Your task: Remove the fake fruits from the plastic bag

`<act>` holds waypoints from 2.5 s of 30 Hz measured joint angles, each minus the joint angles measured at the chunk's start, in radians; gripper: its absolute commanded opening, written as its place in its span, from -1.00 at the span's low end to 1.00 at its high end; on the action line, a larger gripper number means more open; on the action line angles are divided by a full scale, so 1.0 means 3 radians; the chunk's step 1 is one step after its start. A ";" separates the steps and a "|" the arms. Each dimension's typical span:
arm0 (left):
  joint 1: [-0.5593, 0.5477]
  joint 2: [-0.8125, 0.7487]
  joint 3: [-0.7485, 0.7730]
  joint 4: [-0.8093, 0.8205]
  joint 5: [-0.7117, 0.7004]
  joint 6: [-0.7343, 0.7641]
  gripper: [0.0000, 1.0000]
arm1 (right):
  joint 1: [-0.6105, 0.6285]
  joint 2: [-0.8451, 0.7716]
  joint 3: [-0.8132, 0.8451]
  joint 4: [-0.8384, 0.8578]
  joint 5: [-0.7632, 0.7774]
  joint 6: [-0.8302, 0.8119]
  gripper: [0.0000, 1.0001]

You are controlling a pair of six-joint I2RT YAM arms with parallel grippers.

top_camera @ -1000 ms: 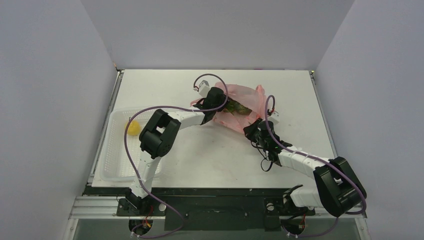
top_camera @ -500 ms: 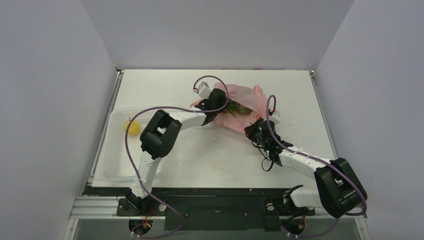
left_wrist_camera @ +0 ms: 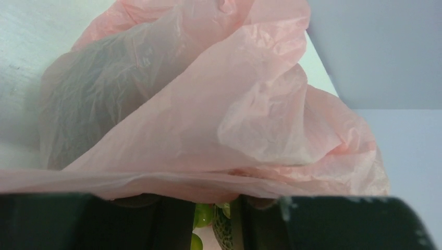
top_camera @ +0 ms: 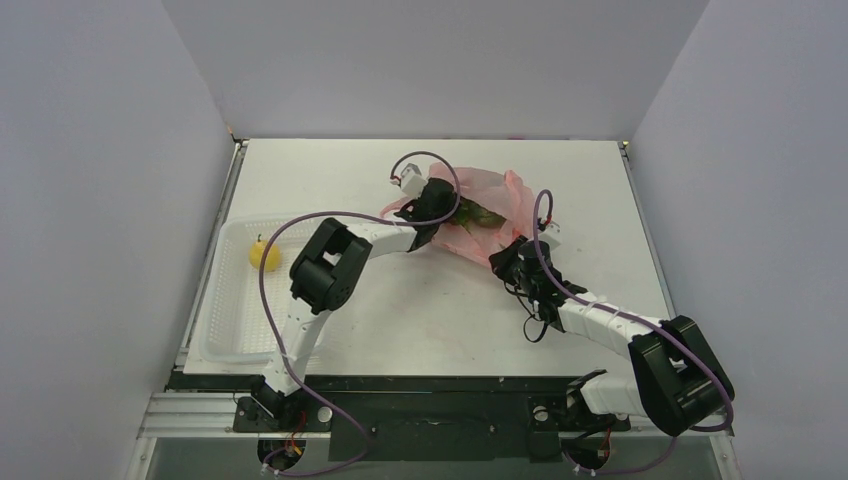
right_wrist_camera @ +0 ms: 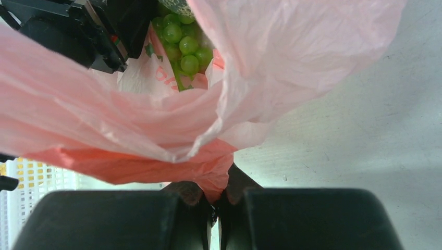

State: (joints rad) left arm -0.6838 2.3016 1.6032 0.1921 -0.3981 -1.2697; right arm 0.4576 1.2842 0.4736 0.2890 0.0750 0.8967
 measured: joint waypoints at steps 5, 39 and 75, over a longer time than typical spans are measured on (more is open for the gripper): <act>0.0010 0.0047 -0.0196 0.0530 -0.0020 0.0146 -0.98 | 0.0000 -0.0024 0.0000 -0.0057 0.0001 -0.0024 -1.00; 0.0034 -0.1198 -0.0935 -0.0174 0.1150 0.0594 -1.00 | -0.0084 -0.0532 0.0596 -0.0907 -0.0421 -0.0884 0.40; 0.0072 -0.1287 -0.1090 -0.0182 0.1348 0.1511 -1.00 | -0.0496 0.1503 0.1902 0.0381 -0.1209 0.1553 0.45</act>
State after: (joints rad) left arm -0.6621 1.9156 1.2762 0.1375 0.0063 -0.8165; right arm 0.3088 1.7351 1.0443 0.4034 -0.2878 1.3624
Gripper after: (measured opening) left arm 0.052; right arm 0.782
